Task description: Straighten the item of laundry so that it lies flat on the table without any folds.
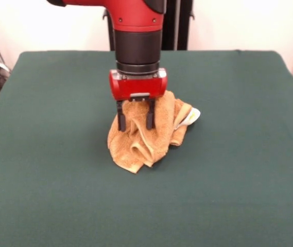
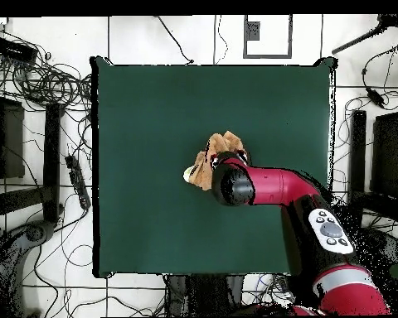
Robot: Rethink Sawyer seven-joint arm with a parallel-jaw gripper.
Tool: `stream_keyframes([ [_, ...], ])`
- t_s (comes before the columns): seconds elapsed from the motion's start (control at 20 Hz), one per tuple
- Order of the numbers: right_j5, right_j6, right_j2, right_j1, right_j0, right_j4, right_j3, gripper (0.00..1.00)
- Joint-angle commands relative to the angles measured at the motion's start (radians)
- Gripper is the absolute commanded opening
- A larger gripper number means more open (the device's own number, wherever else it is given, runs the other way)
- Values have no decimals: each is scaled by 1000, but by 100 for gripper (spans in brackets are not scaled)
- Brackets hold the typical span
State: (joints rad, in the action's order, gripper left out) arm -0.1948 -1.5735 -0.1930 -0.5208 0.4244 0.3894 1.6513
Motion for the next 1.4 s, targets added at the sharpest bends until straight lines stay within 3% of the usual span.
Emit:
stream_keyframes([
  [0.05, -58, -9, -93, 30, 8, 35, -12, 100],
  [1.4, -41, -42, -380, 73, 187, -5, 110, 100],
])
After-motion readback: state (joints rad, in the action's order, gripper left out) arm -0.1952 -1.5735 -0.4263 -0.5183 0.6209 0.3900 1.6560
